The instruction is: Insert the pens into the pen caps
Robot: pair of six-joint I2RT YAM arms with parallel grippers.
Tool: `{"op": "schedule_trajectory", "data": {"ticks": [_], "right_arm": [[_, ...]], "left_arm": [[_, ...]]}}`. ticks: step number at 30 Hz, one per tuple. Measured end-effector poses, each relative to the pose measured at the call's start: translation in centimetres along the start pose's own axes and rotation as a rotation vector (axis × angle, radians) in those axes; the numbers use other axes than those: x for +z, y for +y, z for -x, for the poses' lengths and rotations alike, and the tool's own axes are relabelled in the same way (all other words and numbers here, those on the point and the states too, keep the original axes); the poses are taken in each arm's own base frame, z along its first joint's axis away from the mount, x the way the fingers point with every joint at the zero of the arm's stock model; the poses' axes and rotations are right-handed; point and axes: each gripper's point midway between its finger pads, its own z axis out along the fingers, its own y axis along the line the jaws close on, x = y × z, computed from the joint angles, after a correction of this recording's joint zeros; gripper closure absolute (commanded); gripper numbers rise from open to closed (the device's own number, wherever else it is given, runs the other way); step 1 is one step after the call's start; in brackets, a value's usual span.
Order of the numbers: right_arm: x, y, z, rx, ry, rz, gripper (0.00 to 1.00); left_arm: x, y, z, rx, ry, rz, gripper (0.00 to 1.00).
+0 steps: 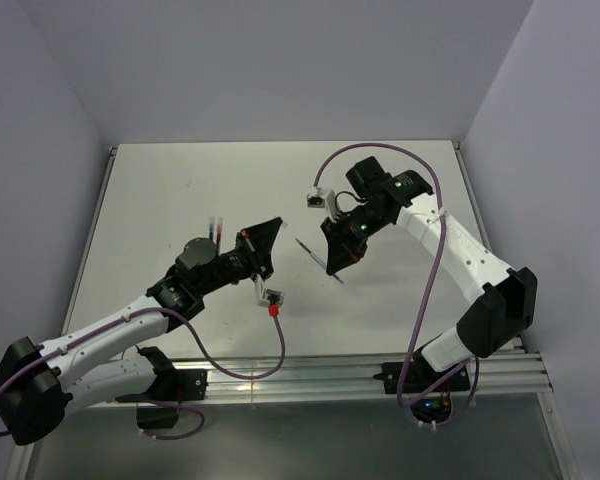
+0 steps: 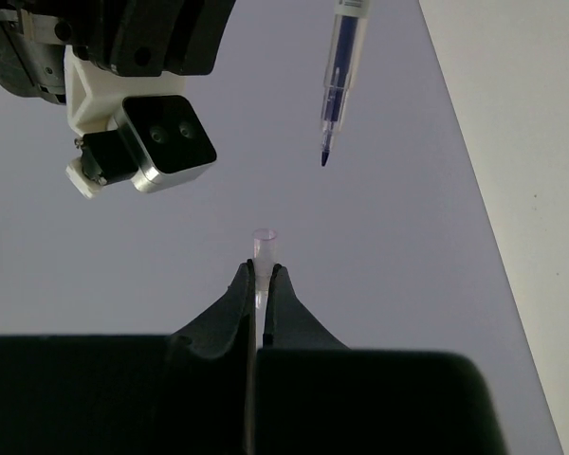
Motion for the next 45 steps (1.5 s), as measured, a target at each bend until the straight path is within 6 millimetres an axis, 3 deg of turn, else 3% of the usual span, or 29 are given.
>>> {"op": "schedule_trajectory", "data": {"ticks": [23, 45], "right_arm": [[0.4, 0.6, -0.1, -0.003, 0.020, -0.002, 1.00], [0.5, 0.9, -0.2, -0.009, 0.026, 0.002, 1.00]], "left_arm": [[0.2, -1.8, 2.7, 0.017, -0.103, -0.079, 1.00], [0.6, -2.2, 3.0, -0.034, -0.104, -0.114, 1.00]]}}
